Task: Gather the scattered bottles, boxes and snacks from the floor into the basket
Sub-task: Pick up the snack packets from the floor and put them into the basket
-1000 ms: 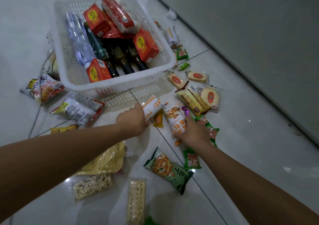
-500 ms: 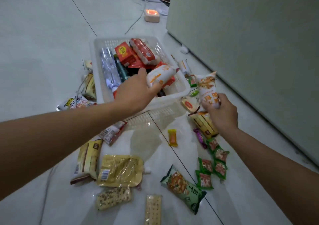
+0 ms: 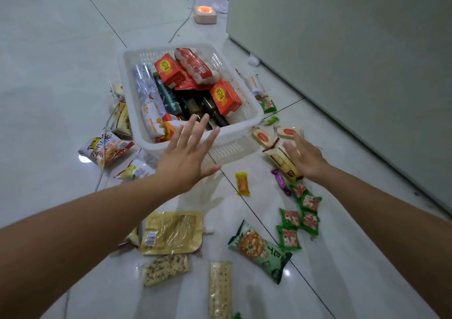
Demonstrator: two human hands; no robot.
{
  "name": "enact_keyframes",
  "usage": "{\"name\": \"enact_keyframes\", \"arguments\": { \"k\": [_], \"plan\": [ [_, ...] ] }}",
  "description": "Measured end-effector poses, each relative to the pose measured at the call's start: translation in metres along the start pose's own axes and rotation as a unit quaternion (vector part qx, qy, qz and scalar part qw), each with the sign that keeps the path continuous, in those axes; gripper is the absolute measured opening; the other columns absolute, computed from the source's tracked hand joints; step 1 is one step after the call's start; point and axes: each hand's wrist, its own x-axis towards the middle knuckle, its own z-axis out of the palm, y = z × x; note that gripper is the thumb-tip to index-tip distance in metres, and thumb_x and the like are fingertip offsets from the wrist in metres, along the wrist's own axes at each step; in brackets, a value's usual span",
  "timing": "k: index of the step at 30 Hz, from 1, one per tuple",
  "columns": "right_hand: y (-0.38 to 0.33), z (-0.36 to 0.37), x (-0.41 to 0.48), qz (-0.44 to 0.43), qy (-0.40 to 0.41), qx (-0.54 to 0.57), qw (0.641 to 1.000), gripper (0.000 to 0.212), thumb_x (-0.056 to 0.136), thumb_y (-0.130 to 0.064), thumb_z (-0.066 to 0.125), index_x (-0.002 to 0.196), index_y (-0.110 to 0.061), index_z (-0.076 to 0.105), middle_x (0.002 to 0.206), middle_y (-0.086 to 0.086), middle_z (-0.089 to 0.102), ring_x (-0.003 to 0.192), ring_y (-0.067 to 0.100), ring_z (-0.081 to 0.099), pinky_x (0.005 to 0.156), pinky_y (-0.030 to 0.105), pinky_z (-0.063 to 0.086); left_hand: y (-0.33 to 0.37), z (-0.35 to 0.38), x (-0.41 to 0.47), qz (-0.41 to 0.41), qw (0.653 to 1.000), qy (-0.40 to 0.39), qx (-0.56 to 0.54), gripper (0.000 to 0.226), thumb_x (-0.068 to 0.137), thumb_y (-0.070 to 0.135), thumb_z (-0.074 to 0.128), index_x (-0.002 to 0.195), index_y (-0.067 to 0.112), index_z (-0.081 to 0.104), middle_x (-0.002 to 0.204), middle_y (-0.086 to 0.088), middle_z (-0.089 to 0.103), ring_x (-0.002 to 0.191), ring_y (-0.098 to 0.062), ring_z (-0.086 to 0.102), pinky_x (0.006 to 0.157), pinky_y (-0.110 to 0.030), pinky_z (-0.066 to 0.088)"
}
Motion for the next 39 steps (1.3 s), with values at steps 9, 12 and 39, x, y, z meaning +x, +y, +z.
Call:
{"name": "enact_keyframes", "arguments": {
  "k": [9, 12, 39],
  "plan": [
    [0.056, 0.023, -0.019, 0.096, 0.0, -0.078, 0.992, 0.073, 0.094, -0.06, 0.026, 0.152, -0.021, 0.003, 0.16, 0.006, 0.005, 0.146, 0.027, 0.009, 0.116, 0.052, 0.015, 0.061, -0.004, 0.058, 0.189, 0.977, -0.058, 0.076, 0.085, 0.09, 0.067, 0.027, 0.15, 0.025, -0.017, 0.155, -0.007, -0.029, 0.143, -0.026, -0.026, 0.118, -0.043, -0.01],
    [0.045, 0.037, -0.013, 0.051, -0.007, -0.091, 0.995, 0.071, 0.096, -0.056, 0.026, 0.152, -0.02, 0.0, 0.16, 0.003, -0.005, 0.147, 0.024, 0.0, 0.117, 0.049, 0.007, 0.068, -0.002, 0.078, 0.217, 0.969, -0.082, 0.089, 0.086, 0.091, 0.066, 0.028, 0.149, 0.024, -0.019, 0.155, -0.007, -0.029, 0.141, -0.023, -0.029, 0.116, -0.042, -0.013],
    [0.076, 0.082, -0.003, 0.114, 0.114, -0.068, 0.985, 0.068, 0.087, -0.019, 0.059, 0.145, -0.008, 0.024, 0.133, 0.012, 0.046, 0.118, 0.026, 0.043, 0.097, 0.034, 0.035, 0.125, 0.076, 0.143, 0.039, 0.98, -0.189, -0.051, 0.051, 0.086, 0.001, 0.051, 0.135, 0.006, 0.038, 0.131, -0.015, 0.035, 0.119, -0.031, 0.038, 0.09, -0.039, 0.044]
  ]
}}
